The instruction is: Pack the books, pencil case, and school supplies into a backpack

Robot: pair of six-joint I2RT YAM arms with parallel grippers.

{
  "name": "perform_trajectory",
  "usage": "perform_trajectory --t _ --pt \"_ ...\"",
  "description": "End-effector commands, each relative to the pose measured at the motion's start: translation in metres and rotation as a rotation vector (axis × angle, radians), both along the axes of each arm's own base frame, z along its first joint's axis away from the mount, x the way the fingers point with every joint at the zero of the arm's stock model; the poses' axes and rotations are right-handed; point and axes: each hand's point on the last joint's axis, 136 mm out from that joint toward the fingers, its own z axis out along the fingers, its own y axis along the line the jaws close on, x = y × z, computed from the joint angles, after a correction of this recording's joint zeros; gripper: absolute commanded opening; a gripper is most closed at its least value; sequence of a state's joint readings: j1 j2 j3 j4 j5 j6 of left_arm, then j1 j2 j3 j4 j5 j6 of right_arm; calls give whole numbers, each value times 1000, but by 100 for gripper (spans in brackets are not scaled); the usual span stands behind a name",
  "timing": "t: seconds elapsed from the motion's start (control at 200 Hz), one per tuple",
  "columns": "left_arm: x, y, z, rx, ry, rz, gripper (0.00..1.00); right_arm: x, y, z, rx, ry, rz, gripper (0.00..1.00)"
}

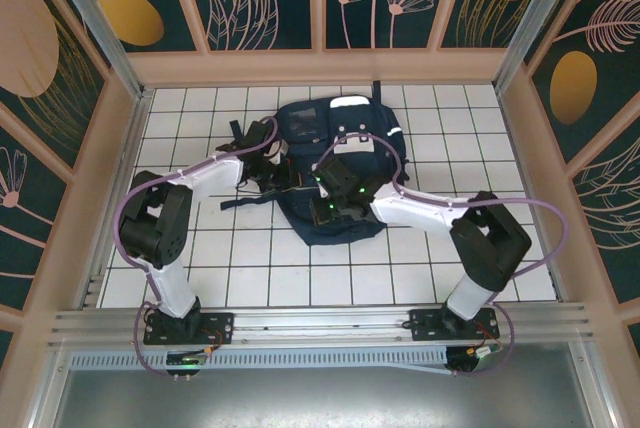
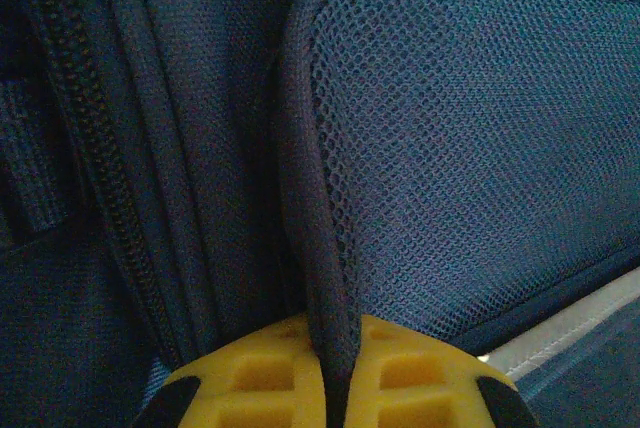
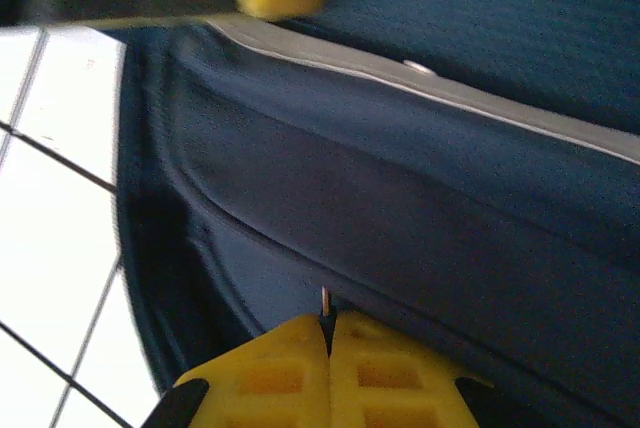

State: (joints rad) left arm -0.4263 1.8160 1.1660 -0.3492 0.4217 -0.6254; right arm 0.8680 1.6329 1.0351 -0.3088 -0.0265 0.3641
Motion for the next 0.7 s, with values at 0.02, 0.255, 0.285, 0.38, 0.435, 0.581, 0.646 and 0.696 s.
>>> perform_trajectory --t 0.02,0.255,0.285,0.38,0.435,0.581,0.646,0.696 --pt "6 35 -13 146 -3 -25 0 -8 -95 -36 -319 49 -118 0" --pt "35 62 -8 273 -60 -123 0 12 -128 -31 -337 32 -207 0" --pt "43 65 -7 284 -67 -129 0 12 -122 -29 -311 34 -185 0" --pt "77 71 -3 309 -73 -125 0 0 -78 -23 -184 66 -18 0" --pt "100 73 2 305 -77 -100 5 -7 -48 -17 -117 81 61 0" --pt "143 90 17 367 -85 -24 27 -13 18 -5 14 100 168 0" --pt "139 98 25 396 -60 -6 29 -8 39 -1 50 95 170 0" --pt "128 101 30 394 -50 9 30 -6 54 2 76 95 177 0"
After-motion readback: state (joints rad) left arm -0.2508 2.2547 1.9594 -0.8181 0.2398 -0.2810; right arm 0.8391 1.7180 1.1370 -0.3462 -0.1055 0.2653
